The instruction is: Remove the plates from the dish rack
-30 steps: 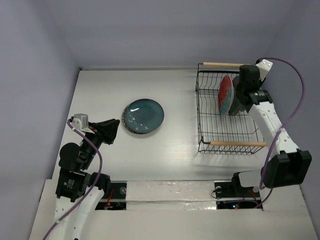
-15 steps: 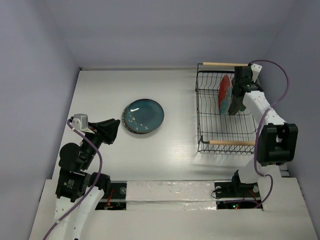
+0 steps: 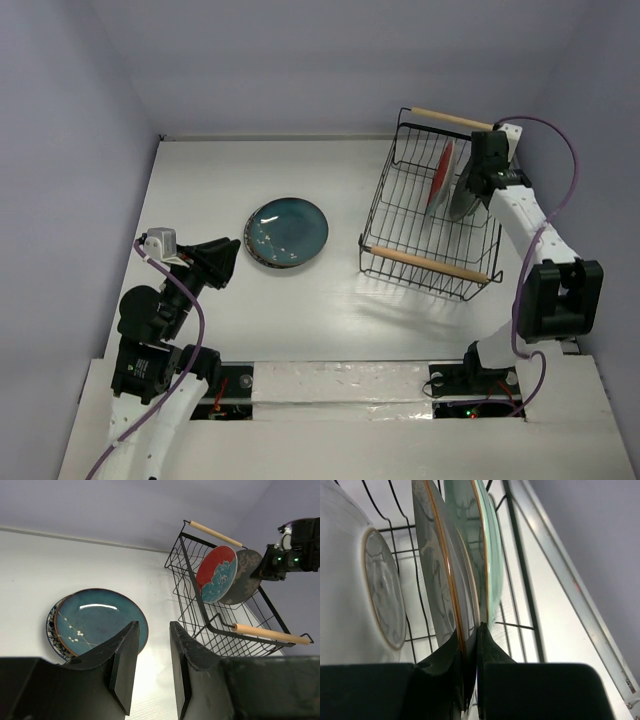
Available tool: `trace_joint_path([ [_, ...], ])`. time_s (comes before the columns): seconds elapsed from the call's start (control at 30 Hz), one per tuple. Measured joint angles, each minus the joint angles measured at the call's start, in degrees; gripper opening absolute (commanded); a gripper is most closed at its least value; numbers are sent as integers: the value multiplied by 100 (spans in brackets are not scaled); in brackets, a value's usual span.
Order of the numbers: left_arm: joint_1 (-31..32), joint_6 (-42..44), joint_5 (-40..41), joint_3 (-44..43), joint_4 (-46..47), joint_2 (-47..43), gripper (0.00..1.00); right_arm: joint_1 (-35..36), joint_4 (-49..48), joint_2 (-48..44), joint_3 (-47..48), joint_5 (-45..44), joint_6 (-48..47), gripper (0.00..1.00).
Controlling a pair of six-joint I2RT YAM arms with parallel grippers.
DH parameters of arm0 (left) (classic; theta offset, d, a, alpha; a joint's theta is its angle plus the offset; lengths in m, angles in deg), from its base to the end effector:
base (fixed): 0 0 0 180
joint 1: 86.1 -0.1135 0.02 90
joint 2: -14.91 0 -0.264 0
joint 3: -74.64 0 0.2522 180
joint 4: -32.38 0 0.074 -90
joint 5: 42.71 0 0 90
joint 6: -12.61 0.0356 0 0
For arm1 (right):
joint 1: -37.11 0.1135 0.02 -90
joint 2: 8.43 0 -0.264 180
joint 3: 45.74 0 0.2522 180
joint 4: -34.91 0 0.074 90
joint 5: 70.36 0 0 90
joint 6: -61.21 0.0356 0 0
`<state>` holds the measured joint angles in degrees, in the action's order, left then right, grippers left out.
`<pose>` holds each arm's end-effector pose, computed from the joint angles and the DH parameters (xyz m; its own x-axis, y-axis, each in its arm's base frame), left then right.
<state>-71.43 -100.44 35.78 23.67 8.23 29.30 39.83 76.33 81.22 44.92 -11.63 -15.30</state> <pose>0.0690 -0.0254 0.3528 0.0206 -0.4020 -0.9154 0.4833 0.8055 -0.3428 0.3505 -0.0018 0.3142 -0.5470 0.1736 -0.8189 0.4955 0.8556 -0.1496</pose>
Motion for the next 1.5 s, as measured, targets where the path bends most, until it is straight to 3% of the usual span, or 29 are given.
trace_joint_path([
  [0.57,0,0,-4,0,-4,46,28,619,745,-2212,254,-129,-24,0],
  [0.83,-7,-2,-4,0,-4,59,28,1554,389,-2957,398,1093,459,0],
  [1.1,-7,-2,-2,0,-15,90,28,2835,-675,-1235,420,2559,1119,0],
  [1.5,-4,-2,-2,0,-15,90,28,3731,-1263,1486,1156,3849,1921,0],
])
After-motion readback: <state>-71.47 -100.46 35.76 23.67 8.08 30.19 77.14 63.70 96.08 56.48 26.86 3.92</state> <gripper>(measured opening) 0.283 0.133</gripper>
